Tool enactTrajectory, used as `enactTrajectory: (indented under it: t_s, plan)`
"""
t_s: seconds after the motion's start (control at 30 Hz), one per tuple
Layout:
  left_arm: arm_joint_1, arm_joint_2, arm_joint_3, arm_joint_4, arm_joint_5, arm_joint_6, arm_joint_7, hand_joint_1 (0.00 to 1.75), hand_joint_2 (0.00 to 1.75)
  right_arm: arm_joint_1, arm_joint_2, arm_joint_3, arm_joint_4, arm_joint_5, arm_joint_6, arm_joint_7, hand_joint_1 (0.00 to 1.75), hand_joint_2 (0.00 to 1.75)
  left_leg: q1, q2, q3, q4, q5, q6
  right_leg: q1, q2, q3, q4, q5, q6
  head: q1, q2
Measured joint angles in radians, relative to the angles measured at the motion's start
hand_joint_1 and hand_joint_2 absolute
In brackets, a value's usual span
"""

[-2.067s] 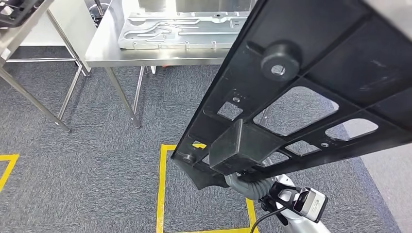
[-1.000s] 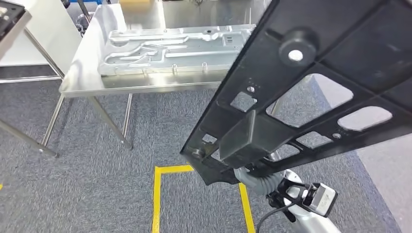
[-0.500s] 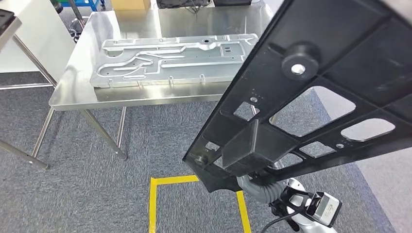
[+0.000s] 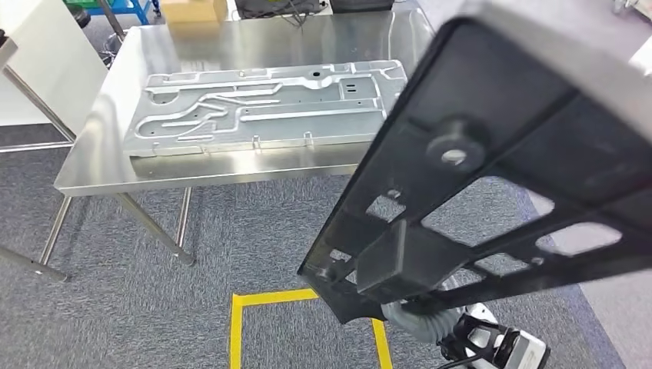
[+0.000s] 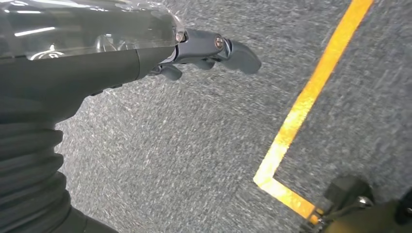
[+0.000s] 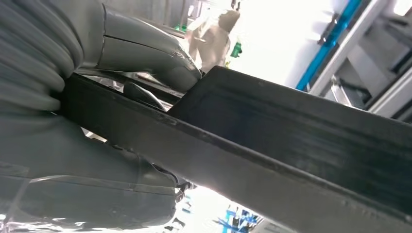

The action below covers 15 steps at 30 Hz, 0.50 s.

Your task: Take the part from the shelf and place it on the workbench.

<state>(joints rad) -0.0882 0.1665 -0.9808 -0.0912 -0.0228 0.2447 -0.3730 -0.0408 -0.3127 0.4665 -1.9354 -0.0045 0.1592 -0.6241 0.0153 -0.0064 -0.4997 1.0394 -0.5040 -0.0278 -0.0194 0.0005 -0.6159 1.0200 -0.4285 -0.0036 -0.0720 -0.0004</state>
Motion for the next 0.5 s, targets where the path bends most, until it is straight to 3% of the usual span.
enactTrajectory:
  t_s: [0.07, 0.13, 0.17, 0.2, 0.23, 0.3, 0.33, 0.4, 0.43, 0.5]
  plan:
    - [-0.002, -0.001, 0.0, 0.0, 0.0, 0.0, -0.001, 0.0, 1.75, 0.004, 0.018, 0.009, -0.007, 0.028, -0.014, 0.0, 1.75, 1.75, 0.002, 0.001, -0.062, 0.107, -0.012, -0.006, 0.0, 0.0, 0.019, -0.006, -0.009, -0.012, 0.0, 0.0]
    - [-0.001, -0.002, 0.0, 0.0, 0.0, -0.001, -0.002, 0.0, 1.75, 0.007, 0.035, 0.02, -0.008, 0.043, -0.025, 0.0, 1.75, 1.75, 0.001, 0.001, -0.145, 0.226, -0.064, -0.006, 0.004, 0.0, 0.031, -0.007, -0.019, -0.02, 0.0, 0.0]
    - [0.0, -0.002, 0.0, 0.0, 0.0, -0.002, -0.001, 0.0, 1.75, 0.01, 0.042, 0.025, -0.008, 0.05, -0.03, 0.0, 1.75, 1.75, 0.0, 0.001, -0.178, 0.262, -0.087, -0.005, 0.007, 0.001, 0.038, -0.007, -0.025, -0.022, 0.0, 0.0]
    - [0.002, -0.002, 0.0, 0.0, 0.0, -0.003, 0.0, 0.0, 1.75, 0.014, 0.048, 0.029, -0.008, 0.057, -0.035, 0.0, 1.75, 1.75, -0.001, 0.001, -0.196, 0.267, -0.091, -0.001, 0.011, 0.002, 0.045, -0.007, -0.031, -0.024, 0.0, 0.0]
    - [0.003, -0.002, 0.0, 0.0, 0.0, -0.003, 0.002, 0.0, 1.75, 0.019, 0.054, 0.033, -0.008, 0.063, -0.04, 0.0, 1.75, 1.75, -0.003, 0.001, -0.198, 0.24, -0.07, 0.006, 0.015, 0.003, 0.055, -0.007, -0.037, -0.025, 0.0, 0.0]
    - [0.003, -0.002, -0.001, 0.0, 0.0, -0.003, 0.005, 0.0, 1.75, 0.027, 0.065, 0.039, -0.009, 0.072, -0.048, 0.0, 1.75, 1.75, -0.011, 0.001, -0.16, 0.112, 0.024, 0.027, 0.022, 0.003, 0.073, -0.007, -0.049, -0.026, 0.0, 0.0]
    - [0.003, -0.001, -0.001, 0.0, 0.0, -0.003, 0.007, 0.0, 1.75, 0.03, 0.069, 0.042, -0.01, 0.075, -0.051, 0.0, 1.75, 1.75, -0.017, 0.001, -0.14, 0.052, 0.053, 0.036, 0.026, 0.004, 0.079, -0.006, -0.055, -0.024, 0.0, 0.0]
    - [0.002, 0.0, -0.002, 0.0, 0.0, -0.003, 0.009, 0.0, 1.75, 0.037, 0.077, 0.046, -0.014, 0.082, -0.056, 0.0, 1.75, 1.75, -0.025, -0.001, -0.119, -0.005, 0.066, 0.045, 0.029, 0.006, 0.084, -0.004, -0.066, -0.016, 0.0, 0.0]
    - [0.002, 0.0, -0.003, 0.0, 0.0, -0.003, 0.009, 0.0, 1.75, 0.042, 0.081, 0.047, -0.017, 0.086, -0.059, 0.0, 1.75, 1.75, -0.026, -0.002, -0.116, -0.007, 0.06, 0.046, 0.03, 0.007, 0.085, -0.004, -0.071, -0.01, 0.0, 0.0]
    - [0.002, 0.0, -0.006, 0.0, 0.0, -0.003, 0.01, 0.0, 1.75, 0.049, 0.088, 0.049, -0.026, 0.094, -0.062, 0.0, 1.75, 1.75, -0.019, -0.001, -0.104, -0.018, 0.076, 0.051, 0.031, 0.006, 0.089, 0.004, -0.082, 0.002, 0.0, 0.0]
